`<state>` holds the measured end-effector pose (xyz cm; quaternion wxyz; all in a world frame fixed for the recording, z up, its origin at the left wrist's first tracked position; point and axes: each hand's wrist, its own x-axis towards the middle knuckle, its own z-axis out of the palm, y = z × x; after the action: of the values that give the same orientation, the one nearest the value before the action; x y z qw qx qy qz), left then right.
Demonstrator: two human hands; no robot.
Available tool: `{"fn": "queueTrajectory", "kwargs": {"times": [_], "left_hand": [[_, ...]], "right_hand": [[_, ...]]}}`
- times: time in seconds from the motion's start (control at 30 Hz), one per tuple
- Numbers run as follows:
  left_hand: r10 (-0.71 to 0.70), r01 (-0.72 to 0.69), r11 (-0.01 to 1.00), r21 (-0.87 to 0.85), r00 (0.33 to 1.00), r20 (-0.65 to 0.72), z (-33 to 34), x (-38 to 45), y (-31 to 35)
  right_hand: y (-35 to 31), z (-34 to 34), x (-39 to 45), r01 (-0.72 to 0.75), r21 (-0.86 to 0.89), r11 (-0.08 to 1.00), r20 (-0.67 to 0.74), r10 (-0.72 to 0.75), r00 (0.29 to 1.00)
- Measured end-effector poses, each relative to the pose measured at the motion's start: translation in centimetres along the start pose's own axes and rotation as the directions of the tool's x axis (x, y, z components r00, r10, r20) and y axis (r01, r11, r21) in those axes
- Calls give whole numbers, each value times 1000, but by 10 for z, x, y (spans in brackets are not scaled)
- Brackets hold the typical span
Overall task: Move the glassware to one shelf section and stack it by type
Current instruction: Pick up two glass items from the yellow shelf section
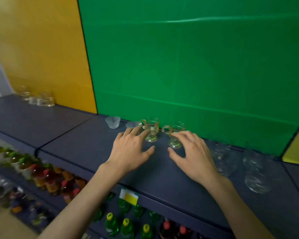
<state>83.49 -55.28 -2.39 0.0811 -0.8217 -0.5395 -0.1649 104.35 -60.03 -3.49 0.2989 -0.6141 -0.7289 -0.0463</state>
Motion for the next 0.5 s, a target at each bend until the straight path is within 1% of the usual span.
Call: {"fn": "queueTrajectory", "kwargs": {"times": [0.13,0.27,0.5], "left_hand": [[-91,89,995,34,995,42,-2,-13,-59],[-166,163,985,60,985,39,-9,-20,-123],[-229,226,970,87,973,32,-20,-24,-246]], "right_hand": [[-45,33,23,51,45,998,45,-53,998],[-94,67,50,106,50,993,94,-110,989],[-187,126,110,165,38,986,129,-168,977]]}}
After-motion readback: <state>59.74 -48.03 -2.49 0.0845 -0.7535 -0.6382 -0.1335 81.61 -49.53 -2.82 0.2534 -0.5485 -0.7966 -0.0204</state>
